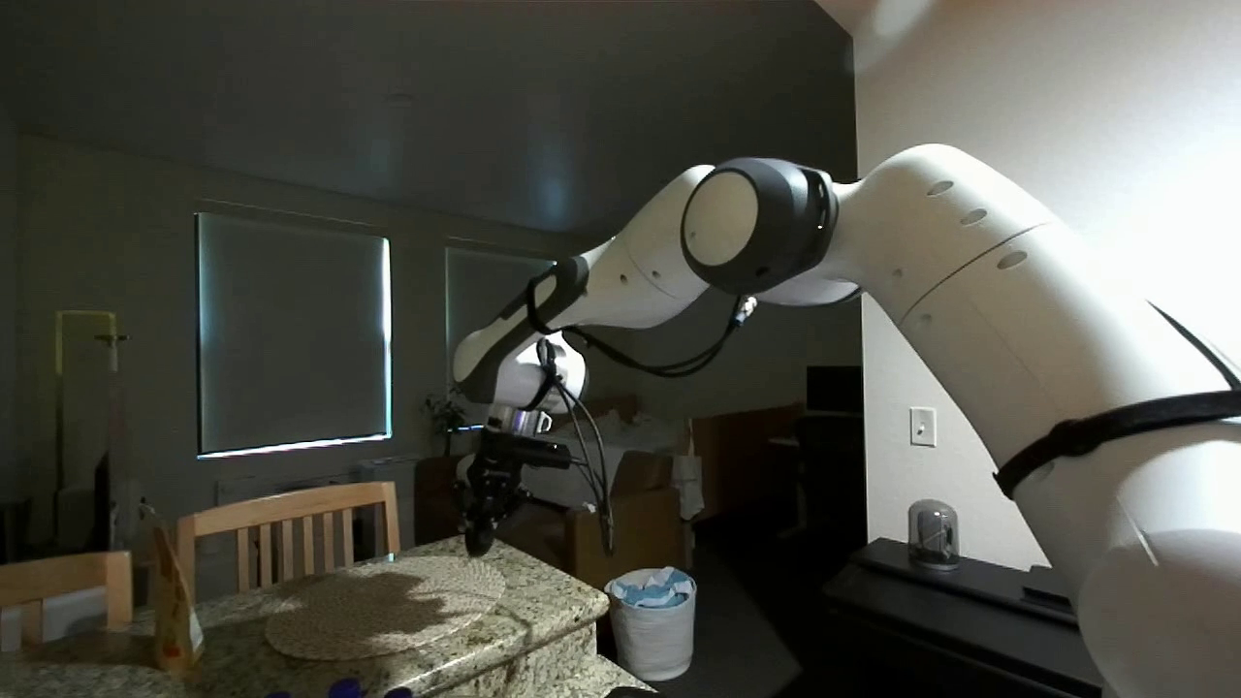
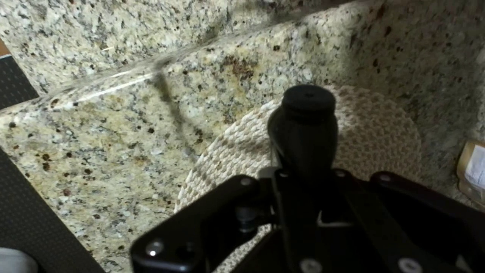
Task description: Pick up the black object and put it in the transparent bag
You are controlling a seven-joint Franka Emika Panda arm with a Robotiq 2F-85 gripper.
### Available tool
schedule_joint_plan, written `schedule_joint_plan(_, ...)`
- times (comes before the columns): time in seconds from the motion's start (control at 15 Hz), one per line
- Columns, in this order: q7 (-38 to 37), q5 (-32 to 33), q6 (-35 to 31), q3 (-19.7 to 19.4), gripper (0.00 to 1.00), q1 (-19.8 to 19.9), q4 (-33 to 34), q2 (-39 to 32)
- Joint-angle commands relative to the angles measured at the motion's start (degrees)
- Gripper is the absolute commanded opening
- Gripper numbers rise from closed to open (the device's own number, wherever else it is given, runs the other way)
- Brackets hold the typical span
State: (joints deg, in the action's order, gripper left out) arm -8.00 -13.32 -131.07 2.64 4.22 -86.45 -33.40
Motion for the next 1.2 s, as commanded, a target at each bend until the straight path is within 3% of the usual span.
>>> schedule_joint_plan(0.0, 3.83, 3.71, -2.2, -0.57, 0.11, -2.71, -6.52, 4.23)
schedule_joint_plan(0.27, 9.57, 8.01, -7.0, 0.7, 0.1, -5.61, -14.72, 6.58)
schedule_joint_plan(0.53, 15.59, 10.66, -13.45, 2.7, 0.1, -6.8, -26.63, 13.9)
schedule_joint_plan(0.87, 29.91, 8.76, -17.0, 5.09, 0.1, -4.38, -40.17, 27.42)
schedule_joint_plan(0.93, 34.74, 6.48, -15.19, 5.71, 0.1, -3.59, -41.93, 30.11)
schedule_joint_plan(1.0, 38.35, 4.72, -13.58, 9.4, 0.1, -0.2, -43.99, 32.63)
schedule_joint_plan(1.13, 46.22, 0.86, -11.09, 11.02, 0.1, 1.81, -44.76, 35.45)
